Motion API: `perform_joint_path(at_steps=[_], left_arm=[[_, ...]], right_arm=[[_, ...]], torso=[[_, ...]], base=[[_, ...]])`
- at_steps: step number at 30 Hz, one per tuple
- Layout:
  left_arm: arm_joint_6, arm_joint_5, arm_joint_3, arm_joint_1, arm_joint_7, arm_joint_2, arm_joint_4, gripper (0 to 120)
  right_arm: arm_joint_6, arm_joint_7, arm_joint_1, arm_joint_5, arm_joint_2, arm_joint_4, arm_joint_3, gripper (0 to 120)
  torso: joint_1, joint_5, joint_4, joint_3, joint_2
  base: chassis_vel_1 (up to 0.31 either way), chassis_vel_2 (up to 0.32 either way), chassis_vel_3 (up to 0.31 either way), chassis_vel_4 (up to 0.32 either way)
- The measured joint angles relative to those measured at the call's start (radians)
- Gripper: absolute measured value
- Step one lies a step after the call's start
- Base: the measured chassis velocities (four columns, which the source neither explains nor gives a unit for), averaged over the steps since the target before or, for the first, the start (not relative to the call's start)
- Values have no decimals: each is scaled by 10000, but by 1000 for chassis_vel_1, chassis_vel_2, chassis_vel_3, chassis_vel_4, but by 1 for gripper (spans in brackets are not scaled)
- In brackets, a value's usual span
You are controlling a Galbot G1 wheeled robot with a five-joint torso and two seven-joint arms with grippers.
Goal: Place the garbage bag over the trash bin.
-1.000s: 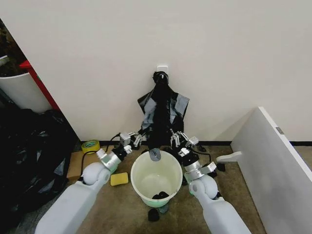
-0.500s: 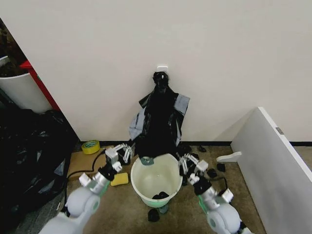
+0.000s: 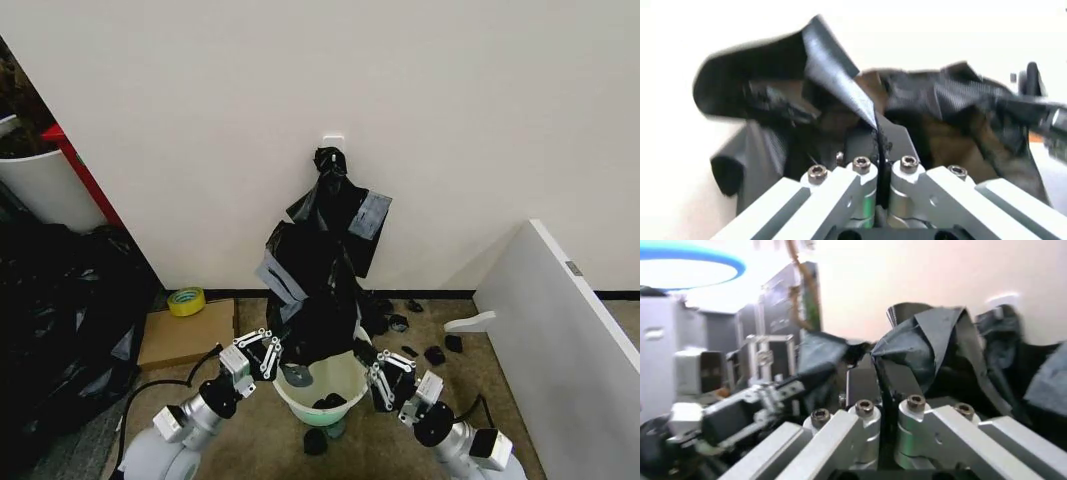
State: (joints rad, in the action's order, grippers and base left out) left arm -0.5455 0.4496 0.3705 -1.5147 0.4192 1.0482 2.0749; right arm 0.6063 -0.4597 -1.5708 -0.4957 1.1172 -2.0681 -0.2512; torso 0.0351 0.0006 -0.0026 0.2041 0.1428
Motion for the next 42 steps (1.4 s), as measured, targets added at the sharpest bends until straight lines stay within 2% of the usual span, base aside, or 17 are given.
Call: perform_joint_path(at_steps=[7, 16, 26, 42], left_arm=[[55, 450, 202, 144, 153, 281, -68, 0], [67, 326, 18, 328, 235, 650, -392, 0], [67, 320, -62, 557, 293, 702, -454, 0], [-125, 302, -456, 915, 680, 1055, -1594, 0]], right_arm=[[-229, 964, -195, -221, 2, -292, 35, 0], [-172, 1146, 295, -306, 132, 595, 28, 0], [-236, 1435, 690, -589, 183, 860, 89, 0], [-31, 1287, 1165, -325, 470, 1818, -90, 0]], torso=[[0, -1, -1, 0, 0], [1, 0, 1, 1, -2], [1, 1, 0, 1, -2], [1, 0, 0, 1, -2]], base=[[0, 0, 0, 0], [0, 0, 0, 0], [0, 0, 0, 0], [0, 0, 0, 0]])
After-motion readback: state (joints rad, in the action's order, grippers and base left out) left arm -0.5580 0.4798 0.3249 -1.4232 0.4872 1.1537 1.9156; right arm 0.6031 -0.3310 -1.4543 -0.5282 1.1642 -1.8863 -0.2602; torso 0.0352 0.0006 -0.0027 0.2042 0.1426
